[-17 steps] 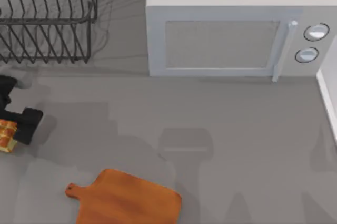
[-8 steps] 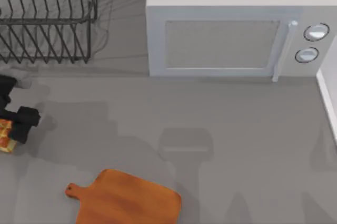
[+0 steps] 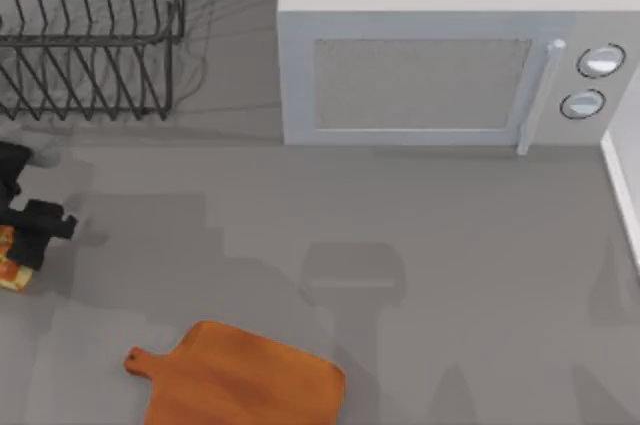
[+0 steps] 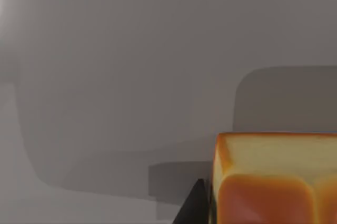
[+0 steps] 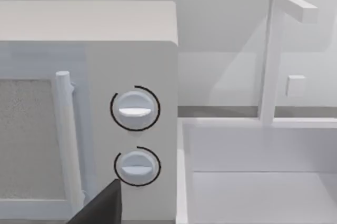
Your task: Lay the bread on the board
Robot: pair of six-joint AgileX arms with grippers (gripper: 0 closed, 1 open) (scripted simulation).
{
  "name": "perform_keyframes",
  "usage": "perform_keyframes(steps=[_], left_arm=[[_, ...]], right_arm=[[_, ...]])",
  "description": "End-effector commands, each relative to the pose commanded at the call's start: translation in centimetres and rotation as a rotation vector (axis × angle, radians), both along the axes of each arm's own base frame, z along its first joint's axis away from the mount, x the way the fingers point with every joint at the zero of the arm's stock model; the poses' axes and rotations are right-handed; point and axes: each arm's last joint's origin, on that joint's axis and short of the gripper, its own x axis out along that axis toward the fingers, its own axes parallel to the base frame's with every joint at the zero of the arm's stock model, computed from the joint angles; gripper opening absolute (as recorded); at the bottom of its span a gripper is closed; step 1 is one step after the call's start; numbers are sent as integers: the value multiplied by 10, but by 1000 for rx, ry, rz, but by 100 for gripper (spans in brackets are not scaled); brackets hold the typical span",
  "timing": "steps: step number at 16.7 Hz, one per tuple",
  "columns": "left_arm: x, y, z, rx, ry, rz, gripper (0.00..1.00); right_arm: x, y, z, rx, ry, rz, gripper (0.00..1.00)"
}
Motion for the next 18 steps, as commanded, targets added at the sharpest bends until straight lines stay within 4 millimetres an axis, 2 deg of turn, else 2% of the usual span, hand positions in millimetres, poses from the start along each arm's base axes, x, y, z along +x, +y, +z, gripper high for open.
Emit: perform_keyframes(steps=[1,2,5,7,10,13,18], left_arm=[[0,0,0,0,0,0,0],[1,-1,12,-9,-25,2,0],[4,-1,23,-8,-32,1,0],[8,0,47,-7,-49,1,0],[3,-1,71,-12,15,1,0],[2,-1,107,-9,-19,1,0],[1,0,110,-8,-21,2,0]], right_arm=[[0,0,0,0,0,0,100],[0,0,0,0,0,0,100],[0,0,0,0,0,0,100],[0,0,0,0,0,0,100],[0,0,0,0,0,0,100],[0,0,0,0,0,0,100],[0,0,0,0,0,0,100]])
